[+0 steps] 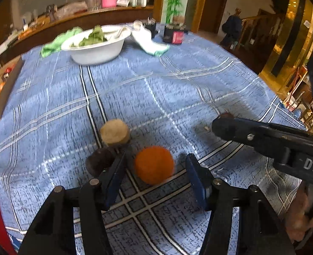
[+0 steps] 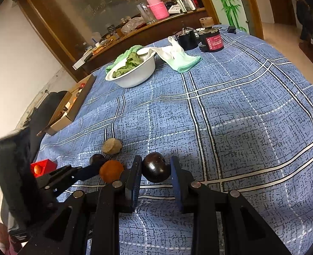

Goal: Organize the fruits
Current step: 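Grasp a dark plum with the right gripper while the left gripper grasps a tangerine, then carry the tangerine and dark plum into the red tray and open both grippers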

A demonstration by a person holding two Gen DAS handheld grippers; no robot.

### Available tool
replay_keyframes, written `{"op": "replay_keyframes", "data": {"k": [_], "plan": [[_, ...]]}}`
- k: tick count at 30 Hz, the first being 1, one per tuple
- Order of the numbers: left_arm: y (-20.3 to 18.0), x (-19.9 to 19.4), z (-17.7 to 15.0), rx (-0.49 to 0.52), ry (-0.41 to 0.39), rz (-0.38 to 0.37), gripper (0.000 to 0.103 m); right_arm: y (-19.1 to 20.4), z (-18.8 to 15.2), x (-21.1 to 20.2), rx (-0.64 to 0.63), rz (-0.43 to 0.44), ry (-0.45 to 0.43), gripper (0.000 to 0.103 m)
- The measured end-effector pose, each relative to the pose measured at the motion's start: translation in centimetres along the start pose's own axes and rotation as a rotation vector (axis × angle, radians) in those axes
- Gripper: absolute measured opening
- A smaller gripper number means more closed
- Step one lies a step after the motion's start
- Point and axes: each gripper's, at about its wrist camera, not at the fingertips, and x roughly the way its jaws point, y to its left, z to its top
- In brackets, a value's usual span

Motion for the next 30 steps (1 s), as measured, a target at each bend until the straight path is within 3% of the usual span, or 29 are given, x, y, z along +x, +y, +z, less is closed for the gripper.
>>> {"op": "replay_keyframes", "data": {"k": [2,8,17,20,25,30], "plan": [[0.3,-0.1,0.0,-0.015,-0.011,-0.002,0.031,0.0,0.0,0.1,-0.001,-0.004,0.002,0.028],[1.0,-2.2,0.0,-0.084,-0.071,-0.038,0.031,0.0,0.3,0.2,-0.015,-0.029,-0.01,0.028],[2.4,-8.5,-1.8,-0.213,-0.165,-0.1,0.031,-0.3,0.4,-0.1,-0.014,-0.032,-0.023,0.028],[3.2,-10.8,-2.8,-0.251,-0.21,-0.073,0.031,-0.6,0.5,-0.2,0.003,-0.026,-0.03,0.028],[5.7,-14.1,-5.6,-0.303,-0.239,0.056,0.032,-0.1,0.3,-0.4,-0.021,-0.041,-0.048,0.028],[9.1,-17.1,-8.7,-0.396,-0.266,0.122,0.032,0.7,-0.3,-0.8,-0.069,-0.067,-0.078,0.028]]}}
